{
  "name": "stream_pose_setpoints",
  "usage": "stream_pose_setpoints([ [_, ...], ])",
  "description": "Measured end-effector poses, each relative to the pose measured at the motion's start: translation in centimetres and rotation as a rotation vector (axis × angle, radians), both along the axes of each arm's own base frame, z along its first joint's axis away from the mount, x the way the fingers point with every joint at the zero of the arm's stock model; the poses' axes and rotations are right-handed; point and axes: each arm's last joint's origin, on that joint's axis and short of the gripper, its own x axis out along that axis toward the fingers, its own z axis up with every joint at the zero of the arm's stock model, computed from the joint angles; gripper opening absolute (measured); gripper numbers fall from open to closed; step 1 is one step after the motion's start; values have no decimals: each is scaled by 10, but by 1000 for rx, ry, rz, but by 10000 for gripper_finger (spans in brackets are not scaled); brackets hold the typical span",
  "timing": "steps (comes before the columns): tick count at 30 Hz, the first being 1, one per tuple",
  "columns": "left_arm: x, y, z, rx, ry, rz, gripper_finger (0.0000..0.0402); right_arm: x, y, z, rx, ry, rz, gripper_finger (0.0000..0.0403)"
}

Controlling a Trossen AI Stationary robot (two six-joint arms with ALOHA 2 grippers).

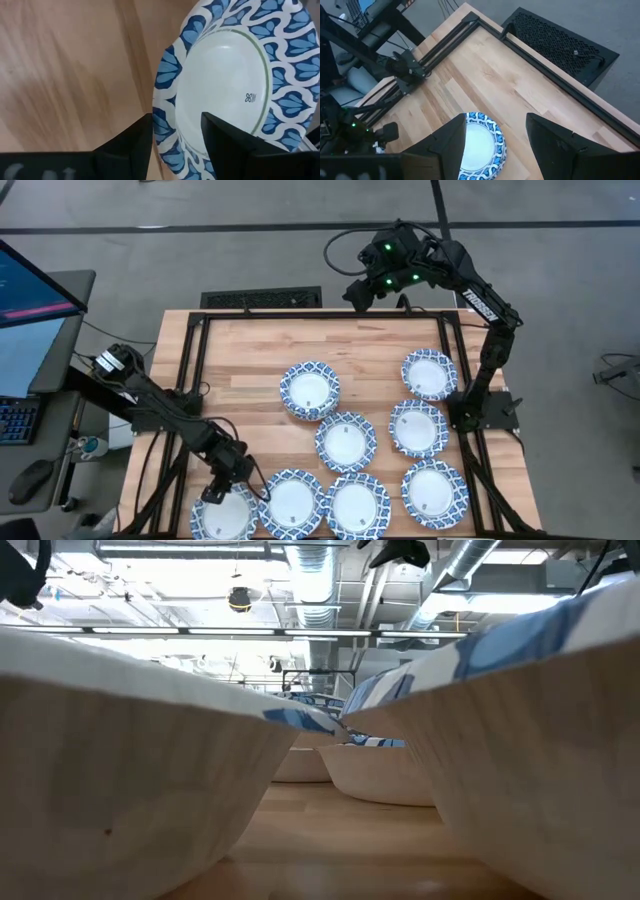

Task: Nest bowls inside each other
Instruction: Stack the blue bowl on top of the blue bowls

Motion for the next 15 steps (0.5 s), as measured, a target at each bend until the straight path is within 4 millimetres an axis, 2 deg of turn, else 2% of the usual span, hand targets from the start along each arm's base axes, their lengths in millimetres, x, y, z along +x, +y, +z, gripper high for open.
stream_pose_setpoints([
  [3, -2, -2, -1, 2, -1, -7, 159, 0, 0, 0, -8, 4, -9, 230],
  [8, -12, -3, -14, -13, 45, 57, 159, 0, -1, 0, -14, 7, -16, 230],
  [15, -15, 1, -18, 85, 32, 120, 148, 0, -1, 0, -14, 6, -16, 230],
])
